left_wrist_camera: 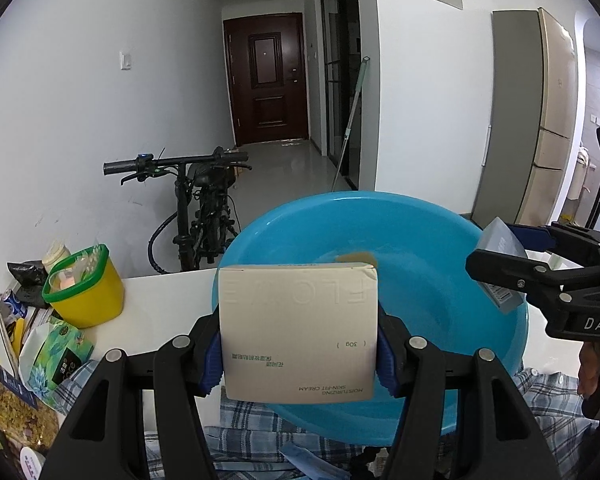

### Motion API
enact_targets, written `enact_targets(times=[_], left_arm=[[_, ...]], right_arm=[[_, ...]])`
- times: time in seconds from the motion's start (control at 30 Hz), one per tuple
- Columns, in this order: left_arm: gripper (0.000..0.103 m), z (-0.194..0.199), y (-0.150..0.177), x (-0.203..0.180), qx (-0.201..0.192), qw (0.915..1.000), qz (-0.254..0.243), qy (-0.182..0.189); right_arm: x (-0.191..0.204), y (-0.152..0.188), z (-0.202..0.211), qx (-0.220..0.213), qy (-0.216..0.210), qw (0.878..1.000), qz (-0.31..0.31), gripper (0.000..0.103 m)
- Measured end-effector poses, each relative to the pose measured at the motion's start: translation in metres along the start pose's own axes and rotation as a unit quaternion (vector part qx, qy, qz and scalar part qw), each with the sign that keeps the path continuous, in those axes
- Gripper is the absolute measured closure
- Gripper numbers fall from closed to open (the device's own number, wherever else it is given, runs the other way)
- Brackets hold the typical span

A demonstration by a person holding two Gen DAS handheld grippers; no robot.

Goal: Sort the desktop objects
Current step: 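Lower the grey box into the basin with right tool while left tool drops cream box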

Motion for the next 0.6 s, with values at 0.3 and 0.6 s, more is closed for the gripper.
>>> enact_targets(times=[0.3, 0.6], left_arm=[[0.041, -0.0002, 0.0, -0.0007, 0.003, 1.0, 0.003, 0.002], [0.014, 0.0003, 0.0017, 0.0027, 0.015, 0.9996, 0.023, -0.003]], right_arm=[[0.0017, 0.003, -0.0068, 0.009, -0.002, 1.0, 0.003, 0.039], [0.0035, 0.0019, -0.0076, 0.007, 0.009, 1.0, 0.01, 0.039]])
Point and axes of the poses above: each gripper's, at about its wrist camera, not at the fingertips, and z roughly against the way its jaws point, x to its left, y to its underside, the point moved 6 cm from there along -z, roughly the way its jaws point, and after that the axes turned 7 degrees about y, right-handed, at the moved point
